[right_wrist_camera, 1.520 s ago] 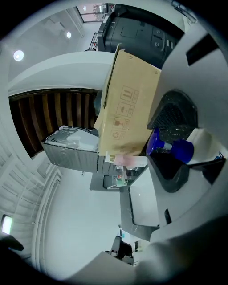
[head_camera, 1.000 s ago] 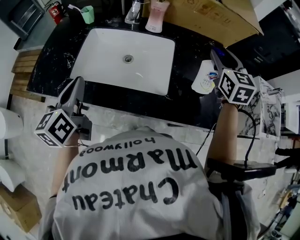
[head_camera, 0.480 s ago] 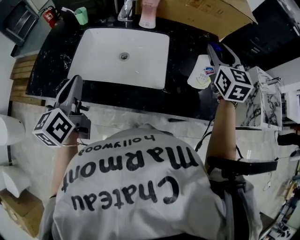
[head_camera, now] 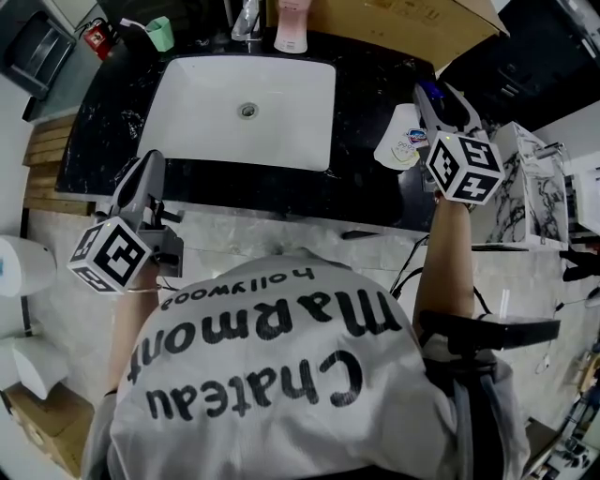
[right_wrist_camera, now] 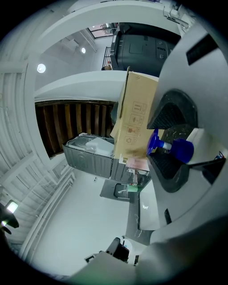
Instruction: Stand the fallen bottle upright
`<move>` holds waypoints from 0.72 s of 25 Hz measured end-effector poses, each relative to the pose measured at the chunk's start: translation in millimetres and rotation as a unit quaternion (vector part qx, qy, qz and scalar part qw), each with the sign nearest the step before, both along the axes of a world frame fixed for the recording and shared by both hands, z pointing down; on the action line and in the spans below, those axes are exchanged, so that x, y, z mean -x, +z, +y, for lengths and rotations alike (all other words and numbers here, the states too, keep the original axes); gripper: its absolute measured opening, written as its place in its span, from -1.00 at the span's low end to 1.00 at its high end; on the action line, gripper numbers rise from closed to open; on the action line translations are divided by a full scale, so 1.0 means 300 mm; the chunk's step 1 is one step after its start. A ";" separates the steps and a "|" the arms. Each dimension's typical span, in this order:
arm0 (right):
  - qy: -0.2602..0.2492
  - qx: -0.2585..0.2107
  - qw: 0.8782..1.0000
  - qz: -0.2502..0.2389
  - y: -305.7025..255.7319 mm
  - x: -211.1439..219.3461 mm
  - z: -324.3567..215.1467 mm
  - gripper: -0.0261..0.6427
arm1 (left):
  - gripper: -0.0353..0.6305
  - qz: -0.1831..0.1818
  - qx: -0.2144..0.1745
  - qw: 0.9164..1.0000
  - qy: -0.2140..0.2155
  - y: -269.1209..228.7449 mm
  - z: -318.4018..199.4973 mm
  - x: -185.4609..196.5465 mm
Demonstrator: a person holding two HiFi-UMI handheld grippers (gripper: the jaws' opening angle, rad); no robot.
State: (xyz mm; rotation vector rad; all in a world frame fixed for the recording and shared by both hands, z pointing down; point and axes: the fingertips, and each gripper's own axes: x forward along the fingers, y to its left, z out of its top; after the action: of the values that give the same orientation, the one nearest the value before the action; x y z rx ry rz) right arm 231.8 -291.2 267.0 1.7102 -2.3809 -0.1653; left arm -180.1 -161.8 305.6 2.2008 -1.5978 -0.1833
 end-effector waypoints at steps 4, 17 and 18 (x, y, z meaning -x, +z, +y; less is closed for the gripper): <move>0.007 0.001 1.000 -0.011 -0.005 -0.014 0.002 -0.43 | -0.85 0.006 0.007 1.000 0.002 0.020 0.000 0.000; 0.006 -0.005 1.000 -0.013 -0.005 0.014 0.035 -0.43 | -0.85 0.018 0.009 1.000 0.006 0.036 -0.010 -0.014; 0.005 -0.005 1.000 -0.014 -0.005 0.015 0.036 -0.43 | -0.85 0.018 0.009 1.000 0.007 0.035 -0.012 -0.016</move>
State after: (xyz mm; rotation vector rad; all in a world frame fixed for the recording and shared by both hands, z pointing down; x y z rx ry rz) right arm 227.2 -280.4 265.4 1.7399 -2.3938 -0.1528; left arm -175.4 -165.3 316.2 2.1824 -1.5589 -0.2038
